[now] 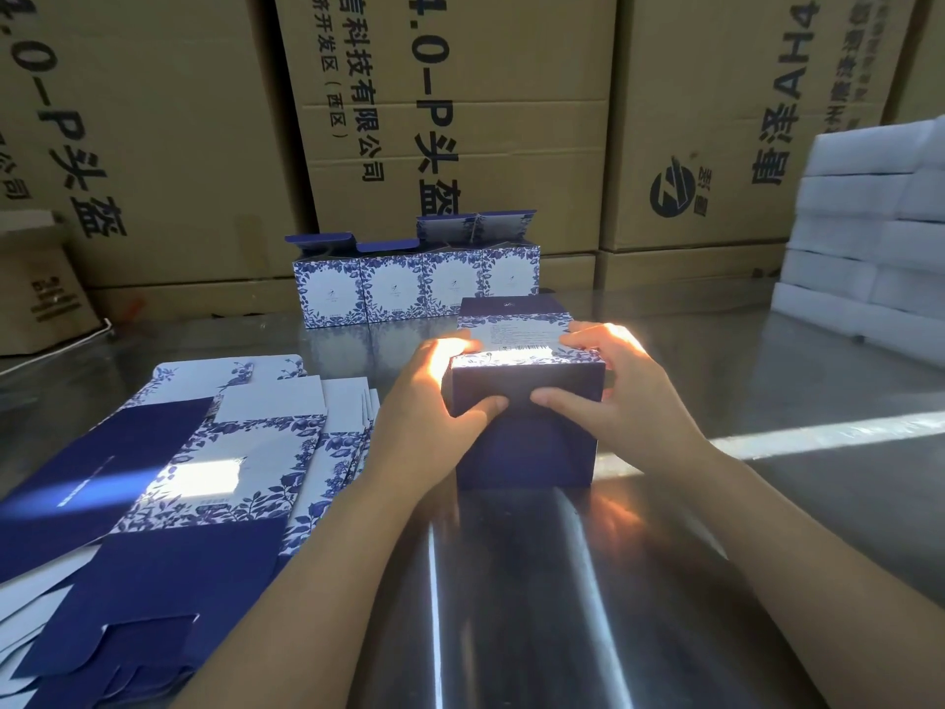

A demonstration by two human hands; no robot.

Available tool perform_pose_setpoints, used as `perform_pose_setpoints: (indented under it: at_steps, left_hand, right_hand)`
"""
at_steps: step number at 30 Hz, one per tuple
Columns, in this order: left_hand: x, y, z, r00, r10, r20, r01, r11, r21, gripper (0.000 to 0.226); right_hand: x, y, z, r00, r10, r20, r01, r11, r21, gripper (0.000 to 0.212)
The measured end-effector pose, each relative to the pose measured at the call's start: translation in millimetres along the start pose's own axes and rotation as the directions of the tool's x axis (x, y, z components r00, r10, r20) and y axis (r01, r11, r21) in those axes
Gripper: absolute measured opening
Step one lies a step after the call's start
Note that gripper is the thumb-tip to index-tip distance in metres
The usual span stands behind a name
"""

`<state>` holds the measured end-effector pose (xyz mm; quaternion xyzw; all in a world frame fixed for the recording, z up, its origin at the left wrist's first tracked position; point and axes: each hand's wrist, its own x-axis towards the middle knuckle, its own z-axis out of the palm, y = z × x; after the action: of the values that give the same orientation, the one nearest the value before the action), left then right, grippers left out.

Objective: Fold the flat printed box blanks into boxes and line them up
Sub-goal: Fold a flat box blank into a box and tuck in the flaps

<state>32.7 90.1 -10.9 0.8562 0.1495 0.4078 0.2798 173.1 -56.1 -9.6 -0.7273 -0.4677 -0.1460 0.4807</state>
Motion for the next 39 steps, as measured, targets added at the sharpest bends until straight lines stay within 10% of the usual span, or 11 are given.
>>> perform_pose_setpoints:
  at_steps: [7, 14, 17, 20, 27, 39]
  left_hand:
    - [2, 3, -5, 0.990, -0.124, 0.062, 0.136, 0.948, -0.288, 0.039]
    - [5, 10, -1, 0.963, -0.259, 0.077, 0.267, 0.868, -0.418, 0.047]
    - [5, 14, 3, 0.881, -0.448, 0.154, 0.467, 0.765, -0.444, 0.068]
    - [2, 12, 6, 0.799, -0.539, 0.266, 0.591, 0.622, -0.514, 0.040]
    - [4, 17, -2, 0.952, -0.272, 0.138, 0.295, 0.700, -0.650, 0.069]
    - [3, 20, -5, 0.933, -0.338, 0.124, 0.350, 0.771, -0.532, 0.037]
  right_hand:
    - [-2, -6, -2, 0.996, 0.067, 0.050, -0.074, 0.987, 0.144, 0.019]
    - [3, -8, 4, 0.917, 0.358, 0.173, -0.396, 0.866, 0.306, 0.052]
    - [2, -9, 5, 0.839, 0.453, 0.301, -0.544, 0.707, 0.452, 0.052]
    - [0, -12, 3, 0.843, 0.434, 0.317, -0.537, 0.692, 0.482, 0.041]
    - [3, -12, -9, 0.953, 0.187, 0.239, -0.299, 0.710, 0.638, 0.056]
    - [0, -13, -3, 0.918, 0.310, 0.249, -0.397, 0.727, 0.560, 0.043]
